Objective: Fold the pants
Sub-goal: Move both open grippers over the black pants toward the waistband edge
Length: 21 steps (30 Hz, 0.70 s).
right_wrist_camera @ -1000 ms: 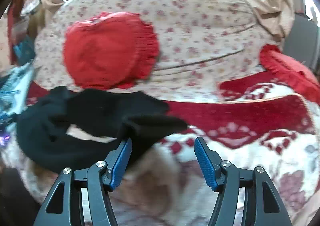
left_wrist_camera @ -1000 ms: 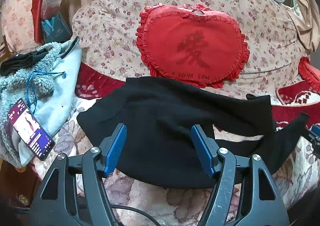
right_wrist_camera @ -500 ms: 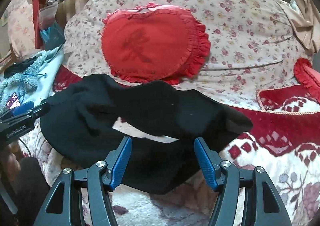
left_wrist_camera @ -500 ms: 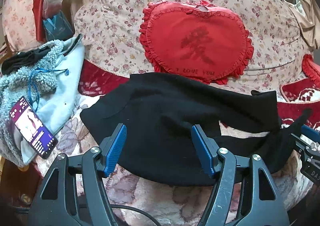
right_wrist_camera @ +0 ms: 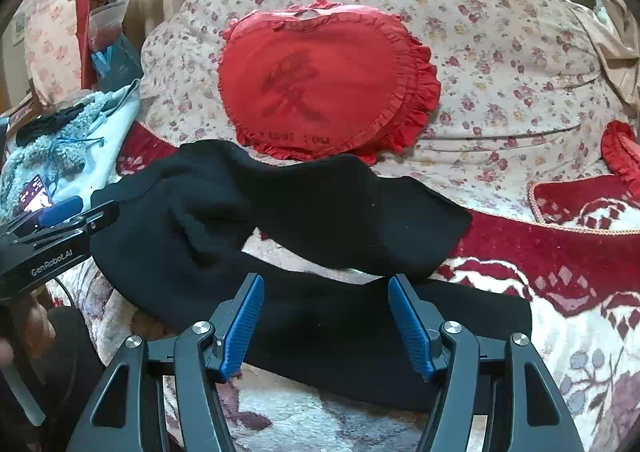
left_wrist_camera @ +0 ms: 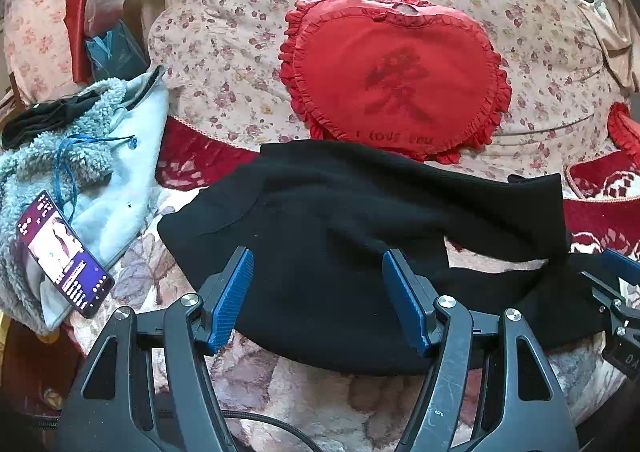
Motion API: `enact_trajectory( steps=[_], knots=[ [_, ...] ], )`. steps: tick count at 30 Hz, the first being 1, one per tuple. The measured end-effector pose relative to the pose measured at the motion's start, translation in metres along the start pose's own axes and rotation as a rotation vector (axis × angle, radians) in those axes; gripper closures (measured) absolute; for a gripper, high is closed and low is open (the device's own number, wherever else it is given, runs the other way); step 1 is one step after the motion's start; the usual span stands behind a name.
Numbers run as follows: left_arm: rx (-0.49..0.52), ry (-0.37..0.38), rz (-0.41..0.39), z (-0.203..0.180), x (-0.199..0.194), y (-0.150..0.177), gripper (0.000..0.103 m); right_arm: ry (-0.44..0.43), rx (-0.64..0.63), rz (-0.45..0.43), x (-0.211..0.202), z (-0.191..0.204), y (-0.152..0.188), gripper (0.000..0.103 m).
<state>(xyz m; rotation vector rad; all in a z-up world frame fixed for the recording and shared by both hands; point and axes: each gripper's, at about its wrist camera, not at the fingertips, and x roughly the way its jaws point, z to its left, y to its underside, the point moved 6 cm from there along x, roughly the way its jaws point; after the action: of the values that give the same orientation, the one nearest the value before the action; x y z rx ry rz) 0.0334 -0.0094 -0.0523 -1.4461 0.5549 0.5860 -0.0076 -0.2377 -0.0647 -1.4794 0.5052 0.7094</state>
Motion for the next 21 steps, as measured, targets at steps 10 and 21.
enact_trajectory(
  steps=[10, 21],
  knots=[
    [0.003, -0.028, 0.01, 0.004, 0.005, 0.002, 0.036, -0.014, -0.011, 0.017, 0.008, 0.006, 0.002, 0.04],
    [-0.049, 0.028, 0.066, 0.015, 0.013, 0.007, 0.036, -0.018, -0.01, 0.027, 0.013, 0.005, 0.003, 0.04]
  ],
)
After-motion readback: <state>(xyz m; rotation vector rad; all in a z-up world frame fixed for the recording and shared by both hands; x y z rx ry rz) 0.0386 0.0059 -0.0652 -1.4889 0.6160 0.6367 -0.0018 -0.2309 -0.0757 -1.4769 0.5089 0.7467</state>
